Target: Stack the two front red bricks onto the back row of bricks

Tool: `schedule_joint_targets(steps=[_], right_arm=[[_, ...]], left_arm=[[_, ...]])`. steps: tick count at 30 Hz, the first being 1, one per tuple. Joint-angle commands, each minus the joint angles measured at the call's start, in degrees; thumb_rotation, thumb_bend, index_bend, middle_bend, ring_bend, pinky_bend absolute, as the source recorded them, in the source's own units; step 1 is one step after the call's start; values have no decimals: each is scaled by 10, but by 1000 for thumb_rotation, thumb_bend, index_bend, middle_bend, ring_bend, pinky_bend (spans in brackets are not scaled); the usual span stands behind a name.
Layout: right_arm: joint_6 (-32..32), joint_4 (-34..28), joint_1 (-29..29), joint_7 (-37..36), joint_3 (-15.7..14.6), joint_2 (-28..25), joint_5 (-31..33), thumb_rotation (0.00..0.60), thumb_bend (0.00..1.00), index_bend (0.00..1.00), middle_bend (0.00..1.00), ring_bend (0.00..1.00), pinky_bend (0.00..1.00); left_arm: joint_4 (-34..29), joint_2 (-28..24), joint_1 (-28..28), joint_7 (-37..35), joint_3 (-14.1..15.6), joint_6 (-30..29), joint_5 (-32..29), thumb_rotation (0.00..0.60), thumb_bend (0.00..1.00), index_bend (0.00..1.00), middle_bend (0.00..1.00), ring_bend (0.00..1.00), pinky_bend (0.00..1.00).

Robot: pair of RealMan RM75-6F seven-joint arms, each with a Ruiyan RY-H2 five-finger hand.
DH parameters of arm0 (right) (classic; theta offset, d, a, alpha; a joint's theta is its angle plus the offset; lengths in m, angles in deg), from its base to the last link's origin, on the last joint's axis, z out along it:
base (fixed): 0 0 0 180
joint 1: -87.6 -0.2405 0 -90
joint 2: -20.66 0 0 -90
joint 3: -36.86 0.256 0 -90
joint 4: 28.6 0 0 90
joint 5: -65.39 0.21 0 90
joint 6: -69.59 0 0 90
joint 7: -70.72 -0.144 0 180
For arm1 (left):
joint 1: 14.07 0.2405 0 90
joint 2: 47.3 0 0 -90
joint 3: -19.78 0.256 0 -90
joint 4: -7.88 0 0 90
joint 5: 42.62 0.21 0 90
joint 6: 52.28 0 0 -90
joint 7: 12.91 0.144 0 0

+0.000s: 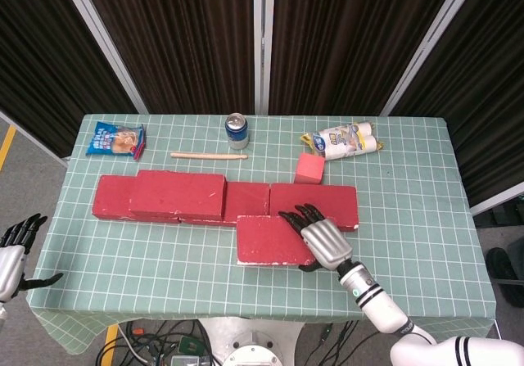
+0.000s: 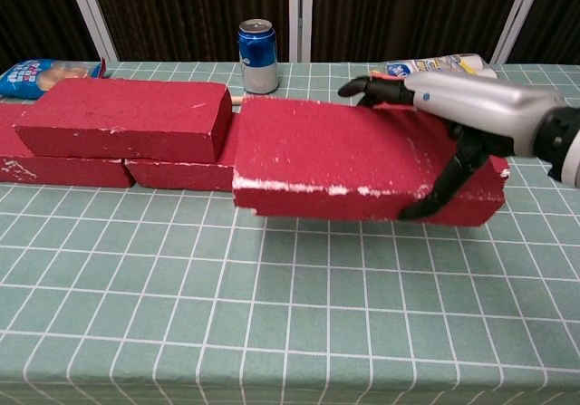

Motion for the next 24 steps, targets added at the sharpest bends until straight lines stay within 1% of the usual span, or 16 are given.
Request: schedule_joint_targets(steps=[1, 4, 8, 15, 19, 24], right_arm=[[23, 6, -30, 2, 33, -16, 34, 600, 13, 68, 295, 41, 0], [48, 27, -62, 12, 60, -18, 74, 600, 12, 79, 302, 45, 0], [73, 65, -103, 31, 79, -7, 129, 600, 11, 109, 324, 66, 0], [98, 129, -153, 49, 84, 17, 202, 600, 12, 118, 329, 70, 0], [104, 157, -171, 41, 85, 38, 226, 600, 12, 118, 324, 70, 0], [115, 176, -190, 32, 81, 57, 255, 600, 14, 118, 320, 70, 0]], left_arm=[[0, -1, 0, -1, 0, 2, 1, 600, 0, 14, 0, 0, 0], [-1, -4, 0, -3, 0, 4, 0, 600, 0, 14, 0, 0, 0], [-1, -7, 3, -6, -2, 3, -2, 600, 0, 14, 0, 0, 0], [6, -4, 4, -14, -4, 6, -3, 600, 0, 14, 0, 0, 0], [8, -4, 4, -19, -4, 6, -1, 600, 0, 14, 0, 0, 0], [10, -5, 5, -23, -2, 8, 3, 600, 0, 14, 0, 0, 0]])
